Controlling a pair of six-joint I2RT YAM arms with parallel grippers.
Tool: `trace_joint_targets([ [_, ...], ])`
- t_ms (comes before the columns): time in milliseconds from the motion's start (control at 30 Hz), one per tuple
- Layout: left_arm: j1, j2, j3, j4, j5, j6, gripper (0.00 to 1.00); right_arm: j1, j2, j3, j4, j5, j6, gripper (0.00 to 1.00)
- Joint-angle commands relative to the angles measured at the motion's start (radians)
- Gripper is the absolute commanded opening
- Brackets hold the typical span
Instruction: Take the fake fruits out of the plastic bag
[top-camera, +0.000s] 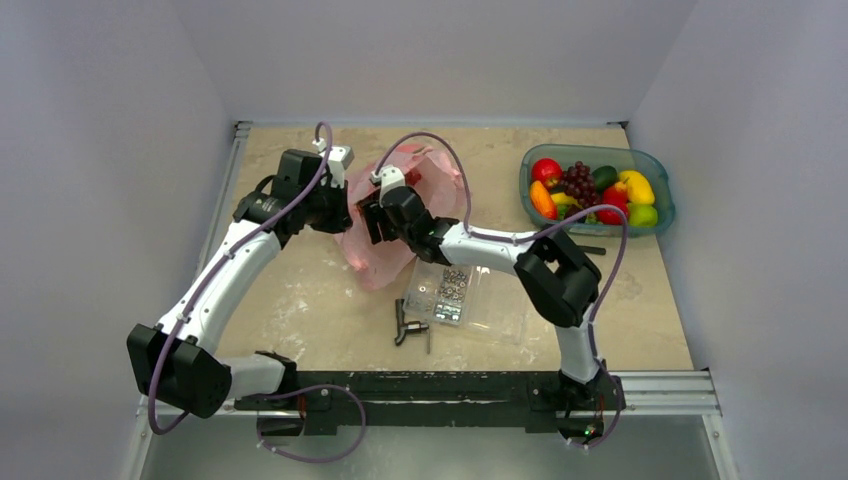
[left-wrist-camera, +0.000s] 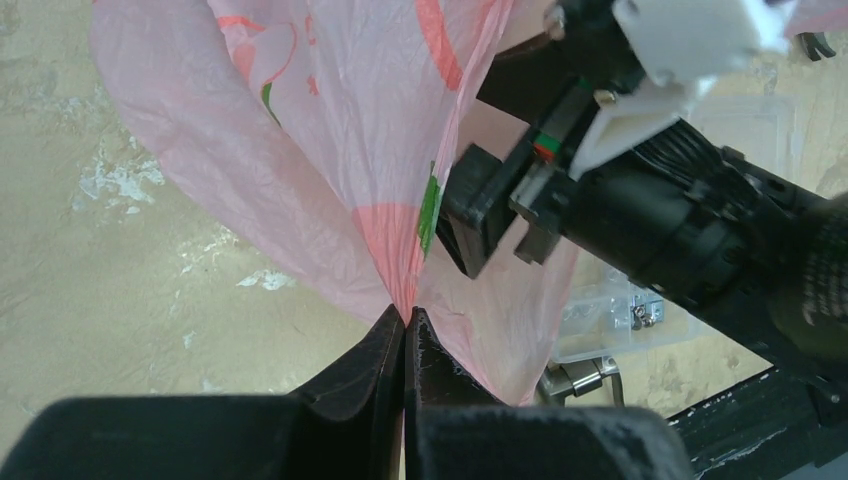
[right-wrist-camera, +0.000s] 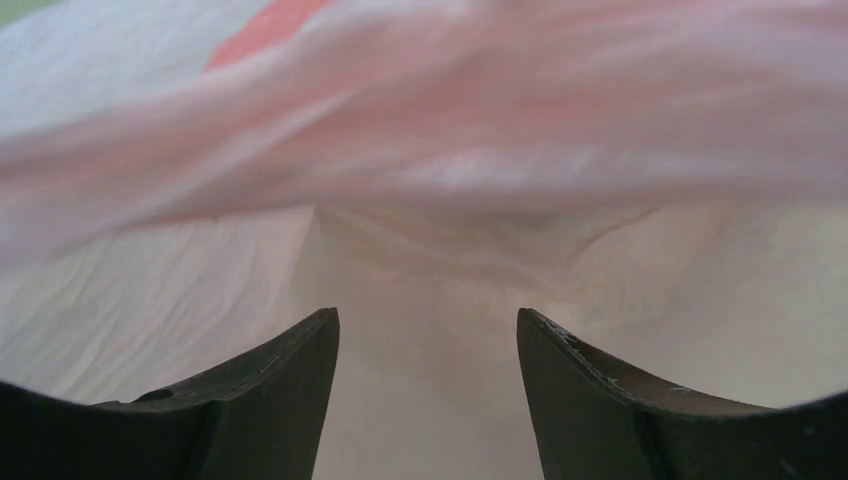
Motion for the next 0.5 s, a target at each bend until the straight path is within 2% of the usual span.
trace_joint_targets([
  [0,0.007,-0.027,-0.005,0.039,0.01,-0.007,0.0,-0.028,0.026,0.086,0.168,0.076,0.046,0.66],
  [167,0.006,-0.019,-0.002,0.039,0.023,-0.01,0.0,-0.063,0.107,0.126,0.231,0.093,0.052,0.72],
  [467,0.006,-0.022,-0.004,0.04,0.019,-0.008,0.0,-0.119,0.234,0.25,0.204,0.028,0.088,0.83],
])
